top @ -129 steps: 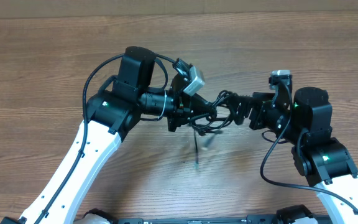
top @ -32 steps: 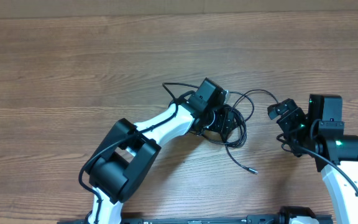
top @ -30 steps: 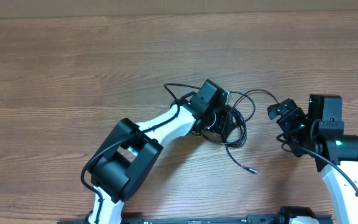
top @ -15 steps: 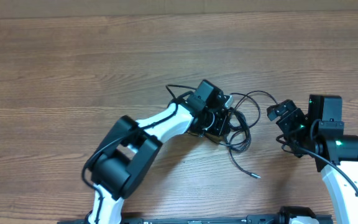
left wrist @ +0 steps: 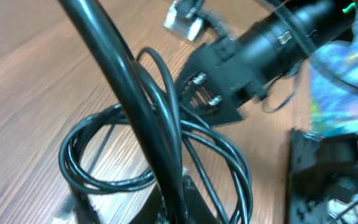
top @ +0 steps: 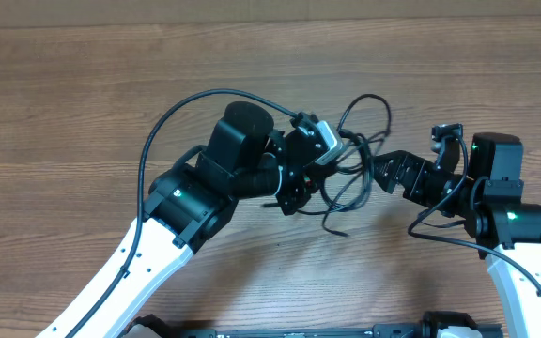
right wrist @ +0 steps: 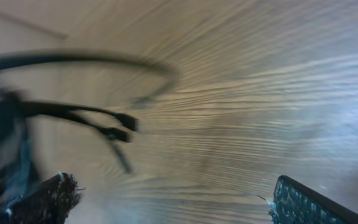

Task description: Untangle cables

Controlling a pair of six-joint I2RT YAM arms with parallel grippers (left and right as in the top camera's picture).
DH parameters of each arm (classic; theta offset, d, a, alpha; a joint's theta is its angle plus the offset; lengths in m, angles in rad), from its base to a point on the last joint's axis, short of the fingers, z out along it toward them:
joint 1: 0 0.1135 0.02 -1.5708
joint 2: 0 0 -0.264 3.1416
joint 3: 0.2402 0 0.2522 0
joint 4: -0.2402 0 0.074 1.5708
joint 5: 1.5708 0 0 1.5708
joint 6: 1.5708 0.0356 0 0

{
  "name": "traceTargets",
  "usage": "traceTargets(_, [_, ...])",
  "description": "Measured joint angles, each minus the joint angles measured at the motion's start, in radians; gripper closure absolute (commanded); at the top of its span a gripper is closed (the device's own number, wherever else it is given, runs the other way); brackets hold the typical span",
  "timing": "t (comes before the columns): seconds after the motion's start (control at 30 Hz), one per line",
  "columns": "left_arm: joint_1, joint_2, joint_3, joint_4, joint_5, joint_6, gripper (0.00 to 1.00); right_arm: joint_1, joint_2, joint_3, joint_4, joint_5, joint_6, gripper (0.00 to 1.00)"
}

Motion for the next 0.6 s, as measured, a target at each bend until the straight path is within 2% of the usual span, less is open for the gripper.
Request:
traceTargets(0.17, [0.0, -0.001, -0.001, -0.067, -0.182, -0.016, 0.96, 0.0, 0.0, 0.0, 0.011, -0.082, -0.037, 0.0])
traceTargets(0.37, [0.0, -0.001, -0.001, -0.064, -0.216, -0.051, 0.96, 0.0, 0.0, 0.0, 0.048, -0.19, -0.099, 0.0])
traceTargets(0.43, [0.0, -0.001, -0.001, -0.043, -0.186, -0.069, 0.96, 0.0, 0.0, 0.0, 0.073, -0.273, -0.176, 0.0])
traceTargets(0.6, [0.0, -0.001, -0.001, 0.044, 0.007, -0.108, 0.96, 0.0, 0.0, 0.0, 0.111, -0.243, -0.219, 0.0])
